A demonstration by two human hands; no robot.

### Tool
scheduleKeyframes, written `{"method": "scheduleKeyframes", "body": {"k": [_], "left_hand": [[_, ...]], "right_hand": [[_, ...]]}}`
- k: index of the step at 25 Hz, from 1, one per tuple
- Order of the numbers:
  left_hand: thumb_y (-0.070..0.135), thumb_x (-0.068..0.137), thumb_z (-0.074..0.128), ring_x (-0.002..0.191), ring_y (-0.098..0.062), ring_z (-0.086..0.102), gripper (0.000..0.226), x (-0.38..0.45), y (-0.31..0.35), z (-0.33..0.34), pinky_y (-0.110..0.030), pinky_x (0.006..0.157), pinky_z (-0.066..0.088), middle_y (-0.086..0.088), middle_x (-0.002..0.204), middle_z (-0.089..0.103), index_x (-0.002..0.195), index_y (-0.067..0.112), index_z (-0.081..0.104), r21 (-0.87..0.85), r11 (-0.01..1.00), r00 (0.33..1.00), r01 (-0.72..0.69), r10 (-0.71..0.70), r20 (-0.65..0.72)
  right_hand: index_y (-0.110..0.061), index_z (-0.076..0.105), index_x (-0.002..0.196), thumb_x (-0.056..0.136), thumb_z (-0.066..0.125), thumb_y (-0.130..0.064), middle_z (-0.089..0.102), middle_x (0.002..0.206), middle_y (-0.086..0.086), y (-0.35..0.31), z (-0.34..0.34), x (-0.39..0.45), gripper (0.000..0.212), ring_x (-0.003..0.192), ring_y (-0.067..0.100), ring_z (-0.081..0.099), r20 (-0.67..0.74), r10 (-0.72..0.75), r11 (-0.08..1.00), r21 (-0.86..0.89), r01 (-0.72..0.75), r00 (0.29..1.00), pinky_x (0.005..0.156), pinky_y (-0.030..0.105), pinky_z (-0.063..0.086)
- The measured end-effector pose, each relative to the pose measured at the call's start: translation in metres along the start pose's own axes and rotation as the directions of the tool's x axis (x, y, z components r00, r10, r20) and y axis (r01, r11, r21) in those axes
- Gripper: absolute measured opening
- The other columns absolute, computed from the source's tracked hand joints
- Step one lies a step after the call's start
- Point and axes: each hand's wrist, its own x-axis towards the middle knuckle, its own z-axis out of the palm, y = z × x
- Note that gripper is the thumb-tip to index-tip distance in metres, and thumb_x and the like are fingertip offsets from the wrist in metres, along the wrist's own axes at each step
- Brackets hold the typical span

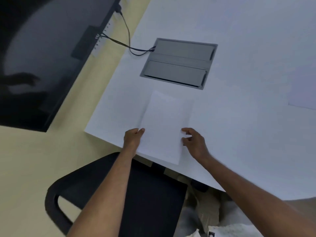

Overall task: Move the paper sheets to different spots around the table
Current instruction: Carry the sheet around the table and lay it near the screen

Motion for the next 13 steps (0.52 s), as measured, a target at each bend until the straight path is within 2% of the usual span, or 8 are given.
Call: {"method": "scheduleKeyframes", "body": {"k": [2, 5, 7, 9, 11, 12, 13], "left_hand": [[0.031, 0.098, 0.067, 0.058, -0.015, 0.030, 0.052, 0.021, -0.013, -0.001, -0.030, 0.057, 0.019, 0.003, 0.062, 0.030, 0.063, 0.024, 0.030, 0.007, 1.000, 0.999, 0.025, -0.025, 0.020], [0.031, 0.098, 0.068, 0.062, -0.017, 0.033, 0.051, 0.050, -0.031, 0.000, -0.029, 0.058, 0.022, -0.001, 0.065, 0.033, 0.063, 0.023, 0.032, -0.011, 0.998, 0.997, 0.067, -0.066, 0.050], [0.032, 0.098, 0.068, 0.066, -0.019, 0.034, 0.048, 0.065, -0.041, 0.003, -0.029, 0.060, 0.025, -0.005, 0.068, 0.035, 0.065, 0.021, 0.035, -0.036, 0.995, 0.994, 0.090, -0.088, 0.060], [0.033, 0.098, 0.068, 0.069, -0.019, 0.038, 0.041, 0.075, -0.046, 0.005, -0.029, 0.064, 0.030, -0.006, 0.071, 0.041, 0.067, 0.020, 0.043, -0.046, 0.995, 0.995, 0.090, -0.087, 0.055], [0.033, 0.099, 0.066, 0.081, -0.019, 0.051, 0.020, 0.078, -0.047, 0.007, -0.030, 0.074, 0.041, -0.004, 0.084, 0.056, 0.086, 0.018, 0.062, 0.027, 0.999, 1.000, 0.023, -0.023, 0.021], [0.033, 0.100, 0.065, 0.092, -0.020, 0.057, 0.018, 0.075, -0.048, 0.008, -0.032, 0.081, 0.047, -0.004, 0.099, 0.063, 0.106, 0.016, 0.068, 0.098, 0.995, 1.000, -0.022, 0.024, -0.011], [0.031, 0.100, 0.065, 0.105, -0.021, 0.058, 0.031, 0.073, -0.049, 0.010, -0.035, 0.089, 0.050, -0.005, 0.116, 0.064, 0.126, 0.014, 0.064, 0.197, 0.977, 0.995, -0.082, 0.093, -0.045]], "right_hand": [[-0.024, 0.061, 0.132, 0.098, 0.061, -0.008, 0.061, 0.126, 0.003, 0.010, 0.016, 0.007, 0.037, 0.092, 0.020, 0.071, -0.007, 0.033, 0.999, -0.002, -0.033, 0.999, 0.088, 0.039, 0.061], [-0.026, 0.057, 0.135, 0.098, 0.063, -0.011, 0.054, 0.134, -0.004, 0.027, 0.034, 0.016, 0.040, 0.100, 0.017, 0.067, -0.042, 0.003, 0.996, -0.091, -0.006, 0.999, 0.090, 0.032, 0.058], [-0.025, 0.054, 0.140, 0.096, 0.068, -0.016, 0.045, 0.143, -0.005, 0.039, 0.044, 0.018, 0.047, 0.122, 0.018, 0.056, -0.057, -0.102, 0.960, -0.267, 0.083, 0.993, 0.095, 0.025, 0.051], [-0.020, 0.049, 0.148, 0.094, 0.072, -0.027, 0.035, 0.159, 0.003, 0.050, 0.056, 0.022, 0.059, 0.142, 0.022, 0.038, 0.025, -0.219, 0.832, -0.518, 0.200, 0.975, 0.102, 0.032, 0.045], [-0.015, 0.044, 0.153, 0.093, 0.072, -0.035, 0.028, 0.166, 0.011, 0.062, 0.066, 0.026, 0.068, 0.150, 0.031, 0.029, 0.151, -0.256, 0.690, -0.663, 0.290, 0.955, 0.114, 0.043, 0.041], [-0.012, 0.044, 0.153, 0.094, 0.072, -0.035, 0.028, 0.167, 0.014, 0.068, 0.070, 0.027, 0.070, 0.151, 0.035, 0.029, 0.189, -0.253, 0.646, -0.697, 0.311, 0.949, 0.119, 0.047, 0.038], [-0.010, 0.045, 0.152, 0.093, 0.072, -0.035, 0.030, 0.166, 0.015, 0.073, 0.074, 0.028, 0.069, 0.151, 0.038, 0.030, 0.201, -0.255, 0.614, -0.722, 0.319, 0.946, 0.119, 0.050, 0.038]]}}
